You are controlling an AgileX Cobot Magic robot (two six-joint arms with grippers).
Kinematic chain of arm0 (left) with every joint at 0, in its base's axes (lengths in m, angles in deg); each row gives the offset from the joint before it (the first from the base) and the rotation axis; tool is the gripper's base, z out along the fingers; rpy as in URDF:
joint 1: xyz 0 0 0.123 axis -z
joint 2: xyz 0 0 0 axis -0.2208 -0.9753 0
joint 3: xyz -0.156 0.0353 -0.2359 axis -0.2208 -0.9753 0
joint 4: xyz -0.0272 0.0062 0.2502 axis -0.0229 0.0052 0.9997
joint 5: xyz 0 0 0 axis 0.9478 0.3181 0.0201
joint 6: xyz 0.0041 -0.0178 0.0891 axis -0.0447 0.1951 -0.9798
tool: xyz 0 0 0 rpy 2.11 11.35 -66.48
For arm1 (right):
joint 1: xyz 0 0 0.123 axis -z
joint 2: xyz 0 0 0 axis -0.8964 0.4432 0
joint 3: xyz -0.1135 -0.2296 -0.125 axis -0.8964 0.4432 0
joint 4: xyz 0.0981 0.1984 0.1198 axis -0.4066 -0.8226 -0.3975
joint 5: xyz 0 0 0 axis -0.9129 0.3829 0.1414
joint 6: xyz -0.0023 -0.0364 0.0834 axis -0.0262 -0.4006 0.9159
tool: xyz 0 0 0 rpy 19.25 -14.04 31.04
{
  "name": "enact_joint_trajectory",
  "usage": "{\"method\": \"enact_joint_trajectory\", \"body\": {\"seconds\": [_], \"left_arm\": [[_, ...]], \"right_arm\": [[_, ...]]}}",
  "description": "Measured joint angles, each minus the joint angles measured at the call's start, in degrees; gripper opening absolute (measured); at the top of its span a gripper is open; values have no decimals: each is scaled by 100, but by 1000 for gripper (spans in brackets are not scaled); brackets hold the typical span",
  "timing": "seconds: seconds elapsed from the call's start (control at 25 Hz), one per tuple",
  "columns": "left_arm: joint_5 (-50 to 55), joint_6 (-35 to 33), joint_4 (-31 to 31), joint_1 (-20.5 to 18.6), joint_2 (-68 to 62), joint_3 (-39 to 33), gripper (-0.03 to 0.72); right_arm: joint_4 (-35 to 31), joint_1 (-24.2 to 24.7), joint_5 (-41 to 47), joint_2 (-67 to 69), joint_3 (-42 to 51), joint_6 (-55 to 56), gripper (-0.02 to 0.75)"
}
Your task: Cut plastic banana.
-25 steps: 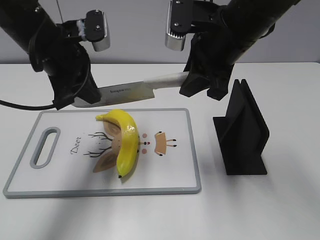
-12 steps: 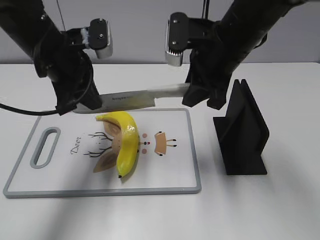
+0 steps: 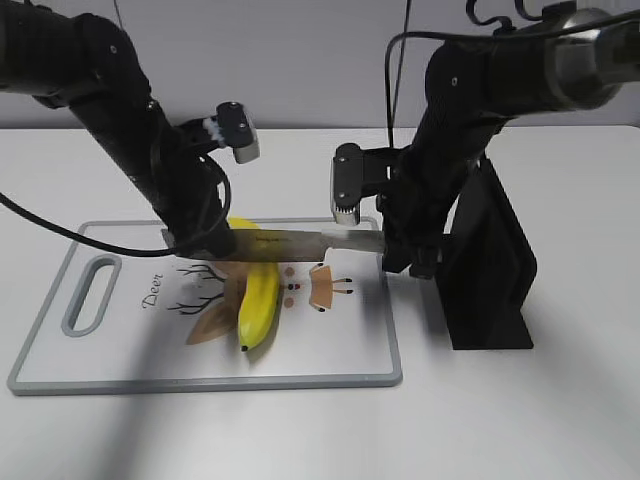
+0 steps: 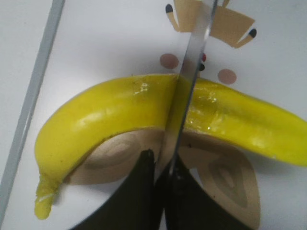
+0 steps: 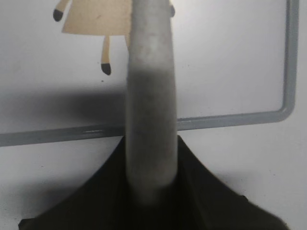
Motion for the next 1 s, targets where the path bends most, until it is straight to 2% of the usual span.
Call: {"method": "enact_joint_trajectory", "body": {"seconds": [0.44, 0.68, 1.0], "left_arm": [[0, 131, 113, 47, 56, 2, 22], [-185, 186, 328, 88, 307, -137, 22], [-191, 221, 581, 112, 1605, -182, 18]], "right_arm": [[47, 0, -20, 5, 0, 0, 163], [8, -45, 21, -462, 66, -11, 163], [-71, -63, 33, -1544, 68, -54, 164]]}}
